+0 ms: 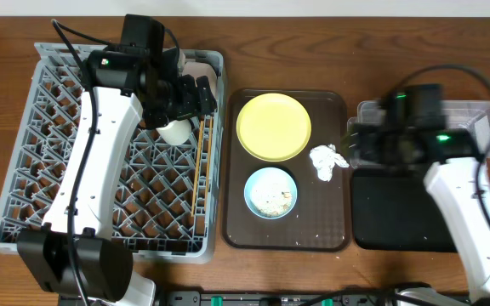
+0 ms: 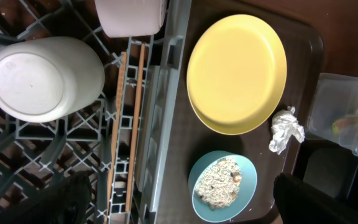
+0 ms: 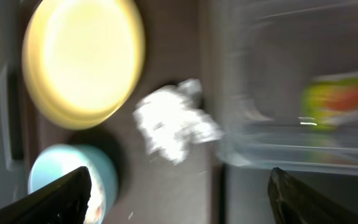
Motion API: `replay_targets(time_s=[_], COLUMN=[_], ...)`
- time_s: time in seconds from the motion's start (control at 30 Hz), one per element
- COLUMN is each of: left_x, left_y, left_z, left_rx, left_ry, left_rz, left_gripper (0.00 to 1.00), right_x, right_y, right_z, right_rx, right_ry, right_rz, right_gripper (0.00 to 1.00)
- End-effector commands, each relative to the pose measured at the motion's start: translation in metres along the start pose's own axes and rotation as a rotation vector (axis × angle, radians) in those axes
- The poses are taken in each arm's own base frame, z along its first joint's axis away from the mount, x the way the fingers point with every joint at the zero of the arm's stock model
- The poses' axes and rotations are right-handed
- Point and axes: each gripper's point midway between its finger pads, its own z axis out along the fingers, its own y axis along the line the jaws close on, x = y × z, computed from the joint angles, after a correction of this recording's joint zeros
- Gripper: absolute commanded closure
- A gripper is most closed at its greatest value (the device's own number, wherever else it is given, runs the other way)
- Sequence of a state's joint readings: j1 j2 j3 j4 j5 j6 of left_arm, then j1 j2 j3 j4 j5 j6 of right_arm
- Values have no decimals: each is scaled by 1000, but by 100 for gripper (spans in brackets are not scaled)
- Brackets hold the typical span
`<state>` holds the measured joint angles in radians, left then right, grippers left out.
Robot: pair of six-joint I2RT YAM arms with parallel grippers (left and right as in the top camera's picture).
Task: Sort waste into correct bins and load items into the dishwasher
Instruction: 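Move the right gripper back to the white tissue and grasp it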
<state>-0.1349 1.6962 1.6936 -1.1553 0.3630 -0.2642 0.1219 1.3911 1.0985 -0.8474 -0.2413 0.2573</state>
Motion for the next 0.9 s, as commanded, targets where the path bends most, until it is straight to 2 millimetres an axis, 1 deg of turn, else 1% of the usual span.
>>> replay_targets(time_s=[0.0,0.07,0.17,0.3,0.37,0.5,0.57,0.6,0.63,0.67,0.87], left_x=[0,0,0,0,0,0,0,0,0,0,0], left_y=[1,1,1,1,1,1,1,1,1,1,1], left_z=[1,1,1,1,1,1,1,1,1,1,1], left_rx=[-4,-5,-4,-5,-4,-4,-4,-4,-4,-4,-4], left_ry=[4,4,4,4,4,4,4,4,4,4,4], left_rz=[8,8,8,8,8,8,8,8,8,8,8], left_gripper=[5,5,5,5,5,5,5,5,5,5,5], right_x=[13,18,19,25,28,33,35,35,35,37,45], right_y=[41,45,47,58,58,48,36,29,25,21,9], right_z=[2,6,13,30,41,65,80,86,91,101,134], right_rx=[-20,53,178,231,256,312,370,401,420,430,453], right_ry=[15,9,-24,-25,-6,47,74,81,86,103,156], right_rz=[-201,-267,-356,-433,-453,-456,-430,-417,-408,-402,-399], right_gripper=[16,17,18,19,20,19,19,15,6,1,1])
